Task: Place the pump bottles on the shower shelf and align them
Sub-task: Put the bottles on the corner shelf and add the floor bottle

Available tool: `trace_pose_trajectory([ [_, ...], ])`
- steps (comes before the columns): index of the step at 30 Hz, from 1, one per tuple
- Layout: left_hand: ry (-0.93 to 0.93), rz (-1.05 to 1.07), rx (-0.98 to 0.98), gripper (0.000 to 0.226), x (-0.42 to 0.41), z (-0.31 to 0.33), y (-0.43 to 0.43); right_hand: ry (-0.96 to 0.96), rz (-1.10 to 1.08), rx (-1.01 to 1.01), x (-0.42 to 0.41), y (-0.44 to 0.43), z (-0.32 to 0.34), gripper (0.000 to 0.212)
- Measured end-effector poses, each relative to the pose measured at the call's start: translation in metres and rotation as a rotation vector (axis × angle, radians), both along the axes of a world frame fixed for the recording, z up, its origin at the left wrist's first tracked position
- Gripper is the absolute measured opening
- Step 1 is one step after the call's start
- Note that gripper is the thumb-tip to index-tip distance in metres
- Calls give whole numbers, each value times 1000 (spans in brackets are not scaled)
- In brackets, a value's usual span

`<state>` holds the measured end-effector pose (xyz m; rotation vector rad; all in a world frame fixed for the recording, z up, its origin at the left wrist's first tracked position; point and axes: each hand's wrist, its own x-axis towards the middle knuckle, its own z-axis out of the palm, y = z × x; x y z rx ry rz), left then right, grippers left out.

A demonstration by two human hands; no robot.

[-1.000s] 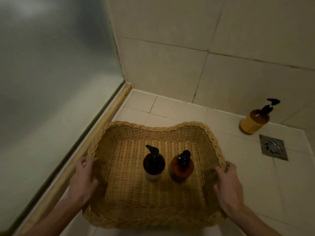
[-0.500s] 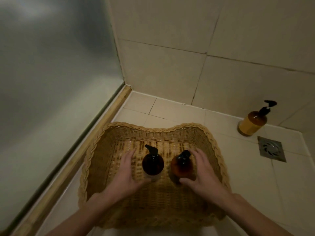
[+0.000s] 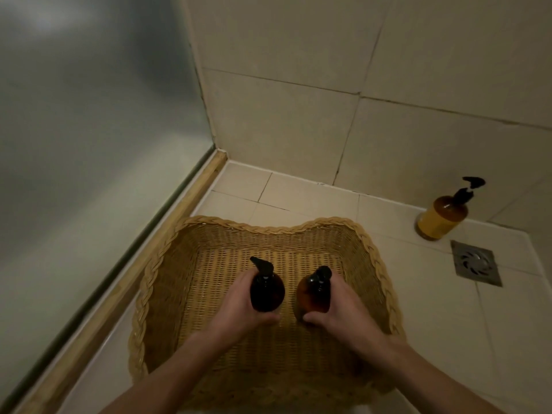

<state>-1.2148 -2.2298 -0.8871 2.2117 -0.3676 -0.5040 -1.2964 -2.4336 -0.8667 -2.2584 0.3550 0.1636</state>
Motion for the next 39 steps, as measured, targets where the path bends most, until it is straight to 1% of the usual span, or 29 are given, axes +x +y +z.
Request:
trace_pose_trajectory([
  [8,11,-19,-17,78,1,-4,0,-35,39,-48,-1,-1,-1,71],
  [13,-13,34,-37,76,-2,1,-1,-59,31,-72,-2,1,0,69],
  [17,-21,50,-89,74,6,19,0,-80,35,-82,-1,-1,9,65],
  [21,-85,68,-117,72,12,51,-2,-137,25,-81,4,-1,39,65],
  [25,-148,91,-112,77,14,101,-4,-216,29,-119,8,1,92,60],
  [30,-192,77,-129,85,15,189,0,-258,11,-150,10,3,183,58],
  [34,-227,83,-137,87,14,277,-1,-269,-48,-99,1,0,271,57],
  [39,-270,38,-107,85,7,407,-3,-289,-100,-95,-18,-1,406,57],
])
